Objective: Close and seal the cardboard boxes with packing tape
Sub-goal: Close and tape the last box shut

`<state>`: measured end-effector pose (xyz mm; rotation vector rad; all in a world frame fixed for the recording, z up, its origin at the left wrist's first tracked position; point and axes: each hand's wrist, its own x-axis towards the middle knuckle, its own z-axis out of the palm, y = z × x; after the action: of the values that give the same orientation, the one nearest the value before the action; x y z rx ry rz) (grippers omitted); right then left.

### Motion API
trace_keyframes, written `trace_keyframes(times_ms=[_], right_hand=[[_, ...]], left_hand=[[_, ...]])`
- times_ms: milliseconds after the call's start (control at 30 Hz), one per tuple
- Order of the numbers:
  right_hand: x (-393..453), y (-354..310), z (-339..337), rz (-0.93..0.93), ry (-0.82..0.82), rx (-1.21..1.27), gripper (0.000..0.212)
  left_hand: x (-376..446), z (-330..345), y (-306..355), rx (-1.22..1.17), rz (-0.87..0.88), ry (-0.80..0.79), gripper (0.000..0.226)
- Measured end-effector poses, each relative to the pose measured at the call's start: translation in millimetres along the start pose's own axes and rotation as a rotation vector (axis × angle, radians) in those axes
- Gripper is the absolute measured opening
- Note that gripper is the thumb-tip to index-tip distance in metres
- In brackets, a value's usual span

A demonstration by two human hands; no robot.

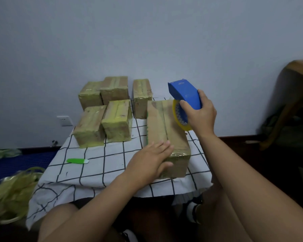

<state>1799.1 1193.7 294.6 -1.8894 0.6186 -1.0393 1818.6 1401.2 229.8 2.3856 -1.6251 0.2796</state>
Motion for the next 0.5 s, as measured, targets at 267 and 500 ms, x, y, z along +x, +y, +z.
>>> trace_keyframes(times_ms=[267,500], right_hand=[[-14,3,-35,-0.027,-0.047,0.147,0.067],[-29,-12,-90,-0.040,-0.203,0.337,0.055]], left_hand=[[11,13,1,-0.133,-0.007,0.273,0.043],[16,7,3,-0.167,-0.126,0.263,0.035]])
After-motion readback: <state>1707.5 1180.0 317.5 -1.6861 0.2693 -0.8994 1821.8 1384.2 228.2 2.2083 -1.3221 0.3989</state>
